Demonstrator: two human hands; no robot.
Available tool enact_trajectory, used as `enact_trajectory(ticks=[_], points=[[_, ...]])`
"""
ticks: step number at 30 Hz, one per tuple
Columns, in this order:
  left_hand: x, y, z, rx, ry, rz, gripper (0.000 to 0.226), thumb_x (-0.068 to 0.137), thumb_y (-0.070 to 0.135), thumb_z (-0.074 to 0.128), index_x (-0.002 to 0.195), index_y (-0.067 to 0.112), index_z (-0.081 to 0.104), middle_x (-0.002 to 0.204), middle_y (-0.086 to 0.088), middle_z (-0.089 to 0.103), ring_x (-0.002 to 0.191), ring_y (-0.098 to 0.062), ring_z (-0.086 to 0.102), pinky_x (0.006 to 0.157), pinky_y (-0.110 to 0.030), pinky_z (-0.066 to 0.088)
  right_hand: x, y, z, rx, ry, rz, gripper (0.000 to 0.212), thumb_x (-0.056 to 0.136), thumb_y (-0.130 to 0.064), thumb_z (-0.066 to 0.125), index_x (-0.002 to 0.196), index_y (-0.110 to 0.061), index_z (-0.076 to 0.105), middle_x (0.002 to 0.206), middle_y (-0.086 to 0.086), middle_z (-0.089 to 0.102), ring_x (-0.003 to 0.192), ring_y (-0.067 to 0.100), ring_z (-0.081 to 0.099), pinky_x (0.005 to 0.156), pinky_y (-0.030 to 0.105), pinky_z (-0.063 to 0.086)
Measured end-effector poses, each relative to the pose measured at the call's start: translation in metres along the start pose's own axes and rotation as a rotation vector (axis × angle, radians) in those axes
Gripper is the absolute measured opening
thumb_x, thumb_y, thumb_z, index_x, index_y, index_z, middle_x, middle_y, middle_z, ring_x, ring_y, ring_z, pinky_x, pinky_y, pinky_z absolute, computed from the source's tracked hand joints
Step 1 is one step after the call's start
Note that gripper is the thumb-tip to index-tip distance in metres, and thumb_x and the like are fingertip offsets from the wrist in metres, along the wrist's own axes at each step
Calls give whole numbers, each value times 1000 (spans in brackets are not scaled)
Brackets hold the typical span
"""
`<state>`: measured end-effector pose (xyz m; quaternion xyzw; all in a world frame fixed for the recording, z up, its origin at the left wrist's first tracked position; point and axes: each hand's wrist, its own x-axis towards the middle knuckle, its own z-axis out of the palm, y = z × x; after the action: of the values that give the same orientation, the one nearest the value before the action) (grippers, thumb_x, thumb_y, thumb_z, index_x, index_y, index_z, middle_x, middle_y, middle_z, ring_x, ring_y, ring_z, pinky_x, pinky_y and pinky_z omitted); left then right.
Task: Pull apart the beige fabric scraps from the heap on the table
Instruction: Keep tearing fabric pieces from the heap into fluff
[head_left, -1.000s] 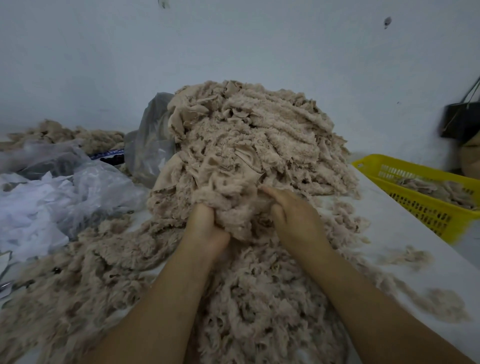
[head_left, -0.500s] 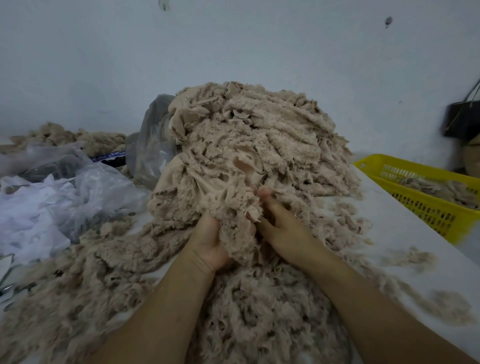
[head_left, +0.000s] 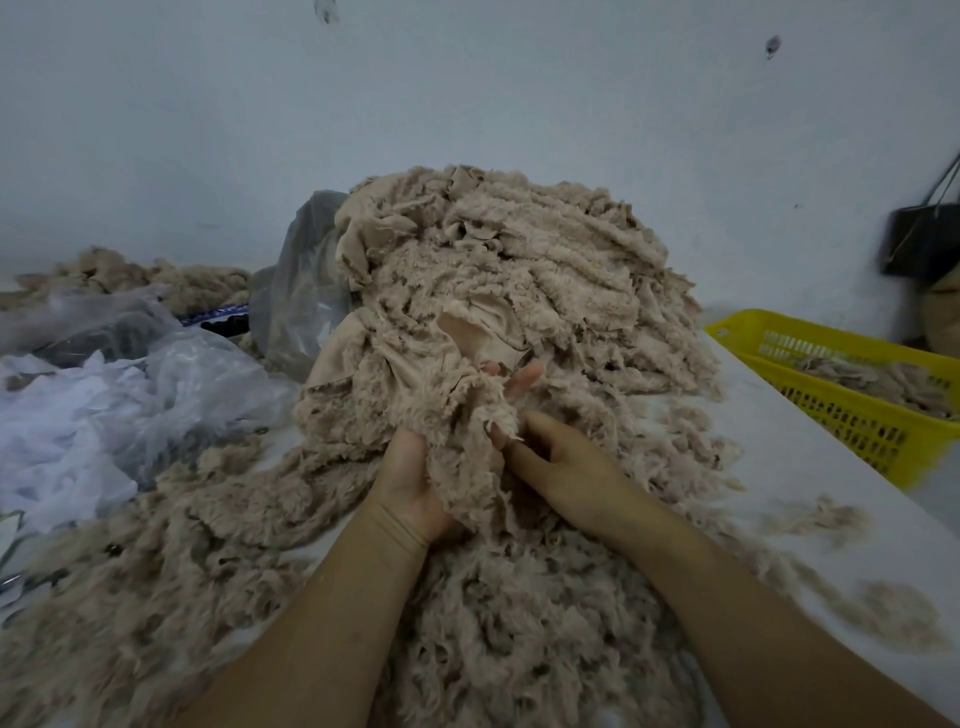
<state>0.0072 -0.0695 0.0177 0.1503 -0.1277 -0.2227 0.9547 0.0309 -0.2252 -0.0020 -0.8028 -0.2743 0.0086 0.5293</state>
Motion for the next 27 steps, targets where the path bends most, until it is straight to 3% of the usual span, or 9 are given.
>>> enact_trajectory(ticks=[5,7,10,14,16,18,20,22,27], points=[[3,6,-8,87,46,76,58,61,13,93,114,4,69,111,-11,63,50,-14,63,43,-24,54,4,7,-8,-317,245,38,22,98,-27,54,77,-28,47,71,-7,52,61,9,47,54,28,37],[1,11,-11,39,67,148,47,87,29,68,131,13,58,107,-11,70,52,-10,62,45,-19,53,4,10,-17,-371,367,123,24,96,-23,54,75,-24,42,71,-4,45,60,12,41,54,29,31],[0,18,-10,-58,126,244,39,95,35,45,123,12,60,111,-12,72,55,-9,62,46,-18,53,1,16,-30,-290,437,246,23,98,-25,50,77,-20,42,72,-2,44,60,13,39,54,30,29],[4,13,-7,-57,112,257,44,99,31,45,125,-1,59,111,-16,68,67,-20,70,58,-26,59,-4,-3,-20,-209,370,-8,36,100,-50,40,75,-24,44,80,-4,46,70,11,45,62,30,35],[4,6,-2,-141,-3,120,52,100,28,43,127,-15,54,109,-35,65,84,-43,72,72,-47,60,-7,-16,-9,-131,208,-84,40,88,-76,34,81,-41,53,91,-16,57,81,-2,55,64,17,42],[7,7,-2,-169,86,146,51,105,30,39,113,-15,61,89,-35,68,75,-42,72,63,-48,61,-9,-19,2,-139,-26,-64,23,80,-83,40,90,-66,51,101,-41,56,89,-18,56,64,6,45],[8,12,-4,-149,172,293,41,103,27,45,105,-7,67,79,-24,70,61,-31,72,48,-37,58,-6,-14,7,-269,-127,-87,12,88,-70,50,83,-60,55,86,-37,58,75,-10,58,59,11,43],[9,17,-2,-175,196,367,30,93,19,51,102,-5,66,77,-18,69,57,-24,70,45,-30,56,-5,-7,4,-325,-99,-126,32,98,-49,51,71,-36,59,69,-21,58,61,2,53,55,15,38],[9,17,-4,20,225,400,21,92,17,39,76,13,53,65,0,51,39,-7,37,37,-15,26,-1,-4,-13,-310,218,-93,41,104,-38,43,64,-29,41,60,-10,48,57,-3,46,54,13,34]])
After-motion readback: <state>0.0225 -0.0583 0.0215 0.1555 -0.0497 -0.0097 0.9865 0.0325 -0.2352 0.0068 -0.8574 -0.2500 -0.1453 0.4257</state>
